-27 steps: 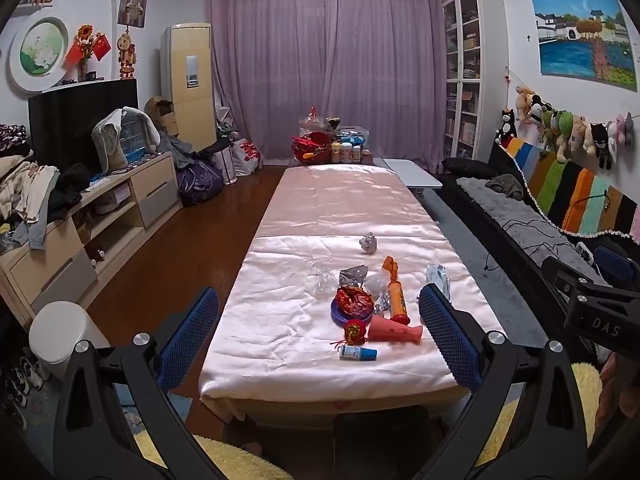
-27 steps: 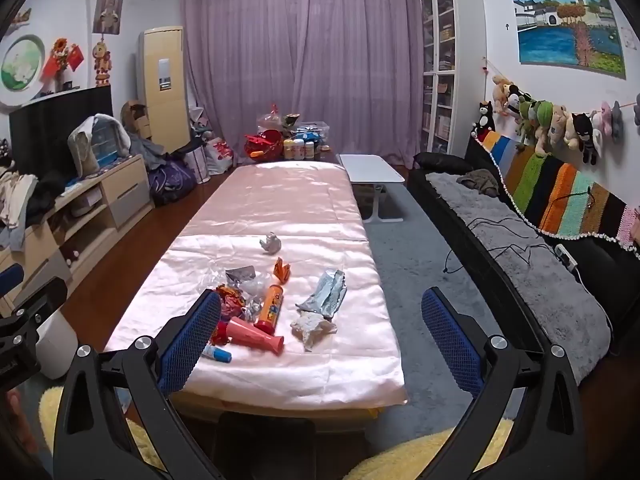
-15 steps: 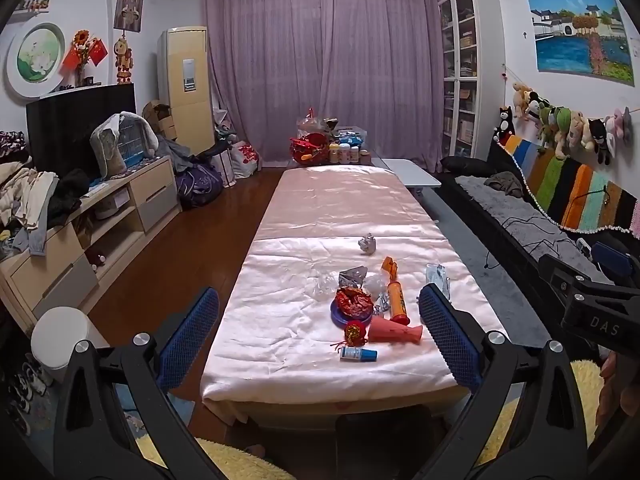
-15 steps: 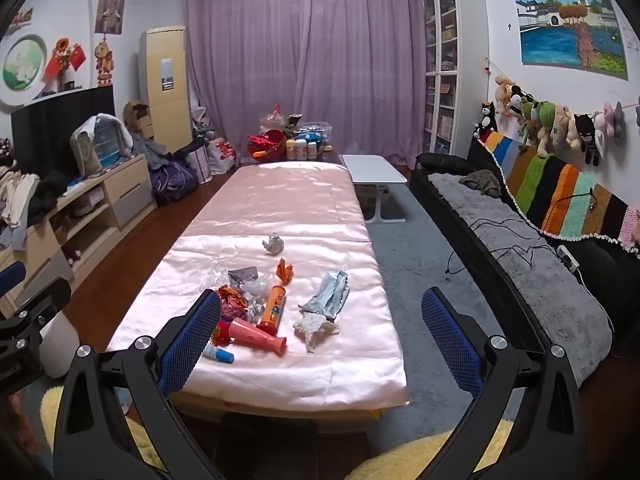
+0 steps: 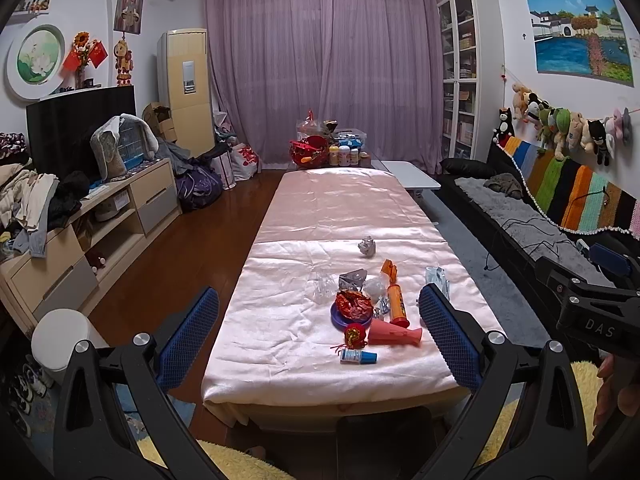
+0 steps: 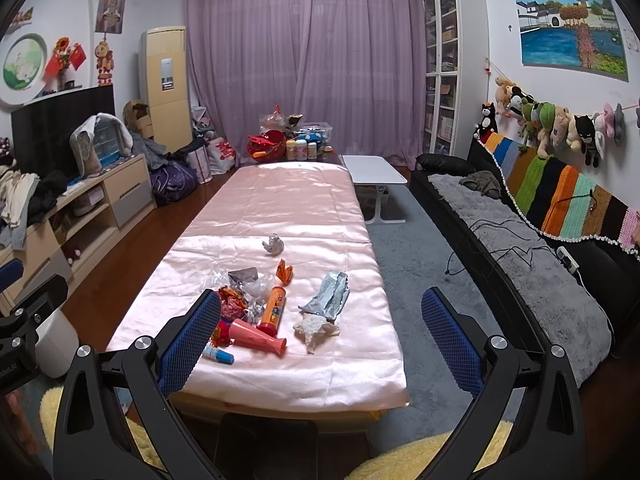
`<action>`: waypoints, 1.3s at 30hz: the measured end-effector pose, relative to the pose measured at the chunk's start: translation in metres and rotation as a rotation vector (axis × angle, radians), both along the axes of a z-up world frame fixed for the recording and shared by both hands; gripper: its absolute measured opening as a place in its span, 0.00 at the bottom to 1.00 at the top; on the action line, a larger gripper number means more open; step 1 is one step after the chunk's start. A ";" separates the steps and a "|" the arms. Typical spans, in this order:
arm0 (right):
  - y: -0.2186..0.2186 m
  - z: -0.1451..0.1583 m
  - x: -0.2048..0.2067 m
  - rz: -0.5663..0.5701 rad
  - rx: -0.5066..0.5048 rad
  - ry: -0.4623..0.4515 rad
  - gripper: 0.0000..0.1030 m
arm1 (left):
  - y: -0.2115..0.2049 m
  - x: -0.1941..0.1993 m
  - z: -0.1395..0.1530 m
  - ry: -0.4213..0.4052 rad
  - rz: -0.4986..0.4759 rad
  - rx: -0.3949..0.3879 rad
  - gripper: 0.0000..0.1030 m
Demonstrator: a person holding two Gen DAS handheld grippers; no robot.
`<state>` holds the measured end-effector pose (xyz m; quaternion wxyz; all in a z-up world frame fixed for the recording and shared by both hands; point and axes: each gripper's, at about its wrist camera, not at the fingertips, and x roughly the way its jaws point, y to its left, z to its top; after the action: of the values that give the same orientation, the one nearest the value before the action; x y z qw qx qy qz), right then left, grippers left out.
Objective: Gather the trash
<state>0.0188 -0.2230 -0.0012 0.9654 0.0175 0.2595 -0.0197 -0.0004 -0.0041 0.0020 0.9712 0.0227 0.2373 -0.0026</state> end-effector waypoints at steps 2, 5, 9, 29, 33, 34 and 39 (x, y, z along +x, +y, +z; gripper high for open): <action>0.000 0.000 0.000 0.000 0.001 0.000 0.97 | -0.001 0.000 0.000 0.001 0.001 0.000 0.92; 0.000 0.000 0.000 0.000 0.001 0.000 0.97 | -0.001 -0.001 0.003 0.000 0.000 -0.001 0.92; 0.000 0.000 -0.001 -0.001 -0.001 0.000 0.97 | -0.001 -0.002 0.003 0.000 0.001 -0.003 0.92; -0.002 0.000 -0.001 0.001 0.002 -0.001 0.97 | -0.002 -0.001 0.002 -0.002 0.003 -0.001 0.92; -0.005 0.000 -0.003 0.000 0.002 -0.002 0.97 | -0.001 -0.001 0.002 -0.002 0.003 -0.002 0.92; -0.004 0.000 -0.003 0.000 0.001 -0.002 0.97 | -0.001 -0.001 0.002 -0.002 0.003 -0.002 0.92; -0.005 0.000 -0.003 0.001 0.001 -0.001 0.97 | -0.001 -0.001 0.003 -0.001 0.003 0.000 0.92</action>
<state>0.0158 -0.2277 -0.0013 0.9655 0.0176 0.2590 -0.0190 -0.0013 -0.0056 0.0045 0.9713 0.0221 0.2370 -0.0012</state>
